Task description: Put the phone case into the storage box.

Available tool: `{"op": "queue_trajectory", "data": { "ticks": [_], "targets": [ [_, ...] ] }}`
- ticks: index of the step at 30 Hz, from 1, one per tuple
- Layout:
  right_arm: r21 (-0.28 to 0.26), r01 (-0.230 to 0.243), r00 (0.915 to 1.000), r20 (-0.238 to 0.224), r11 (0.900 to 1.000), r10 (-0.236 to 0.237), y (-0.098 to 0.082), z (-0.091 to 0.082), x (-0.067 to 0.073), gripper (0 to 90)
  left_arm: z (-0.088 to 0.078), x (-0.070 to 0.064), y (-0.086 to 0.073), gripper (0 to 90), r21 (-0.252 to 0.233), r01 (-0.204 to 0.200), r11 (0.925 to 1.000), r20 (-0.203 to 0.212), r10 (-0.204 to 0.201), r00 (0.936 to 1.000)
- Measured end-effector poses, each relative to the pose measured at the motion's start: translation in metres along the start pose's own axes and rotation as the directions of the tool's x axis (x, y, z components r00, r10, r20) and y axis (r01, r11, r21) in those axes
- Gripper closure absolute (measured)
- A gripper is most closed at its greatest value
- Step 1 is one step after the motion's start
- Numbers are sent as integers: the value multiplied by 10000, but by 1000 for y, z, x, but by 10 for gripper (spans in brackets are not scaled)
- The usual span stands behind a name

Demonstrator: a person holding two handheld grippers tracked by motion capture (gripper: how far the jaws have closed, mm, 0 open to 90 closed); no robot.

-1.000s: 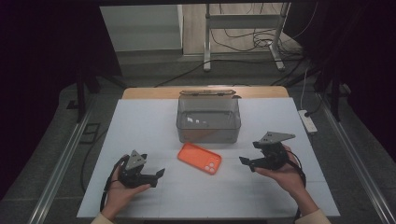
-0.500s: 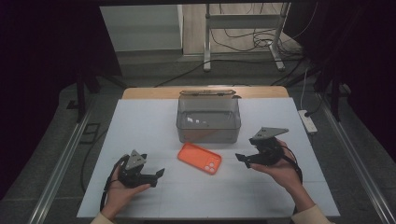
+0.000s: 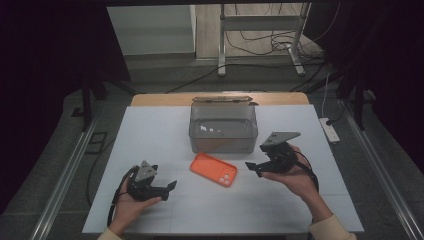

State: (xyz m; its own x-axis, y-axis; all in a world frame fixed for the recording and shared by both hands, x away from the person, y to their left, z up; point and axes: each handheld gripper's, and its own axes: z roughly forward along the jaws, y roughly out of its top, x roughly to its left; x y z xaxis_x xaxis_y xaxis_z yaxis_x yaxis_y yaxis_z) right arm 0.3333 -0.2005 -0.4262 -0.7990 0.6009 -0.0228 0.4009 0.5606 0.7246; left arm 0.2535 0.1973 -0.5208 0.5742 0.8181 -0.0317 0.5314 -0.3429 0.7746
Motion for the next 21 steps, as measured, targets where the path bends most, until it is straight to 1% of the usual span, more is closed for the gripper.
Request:
{"op": "queue_trajectory", "data": {
  "ticks": [2, 4, 9, 13, 14, 19, 21],
  "targets": [
    [151, -5, 9999, 109, 9999, 3, 3, 2, 0, 203, 0, 0, 0, 104, -5, -24, 10000, 12, 24, 10000],
    [227, -41, 10000, 84, 9997, 39, 4, 4, 0, 203, -1, 0, 0, 104, -25, -11, 10000, 14, 11, 10000],
    [418, 48, 10000, 70, 9991, -51, 7, 9, 1, 204, -1, 0, 0, 104, -41, -8, 10000, 10, 8, 10000],
    [454, 84, 10000, -48, 9989, -82, 11, 12, 3, 203, -1, 0, 0, 104, -33, -26, 10000, 10, 26, 10000],
    [431, 178, 9998, -71, 9989, -175, 12, 13, 2, 203, -1, 0, 0, 104, -34, -25, 10000, 13, 25, 10000],
    [417, 253, 9996, -101, 9988, -249, 15, 16, 6, 207, -1, 0, 0, 104, -35, -19, 10000, 8, 19, 10000],
    [434, 310, 9994, -189, 9986, -302, 17, 20, 7, 207, -1, 0, 0, 105, -44, 2, 10000, 22, -2, 10000]
  ]
}}
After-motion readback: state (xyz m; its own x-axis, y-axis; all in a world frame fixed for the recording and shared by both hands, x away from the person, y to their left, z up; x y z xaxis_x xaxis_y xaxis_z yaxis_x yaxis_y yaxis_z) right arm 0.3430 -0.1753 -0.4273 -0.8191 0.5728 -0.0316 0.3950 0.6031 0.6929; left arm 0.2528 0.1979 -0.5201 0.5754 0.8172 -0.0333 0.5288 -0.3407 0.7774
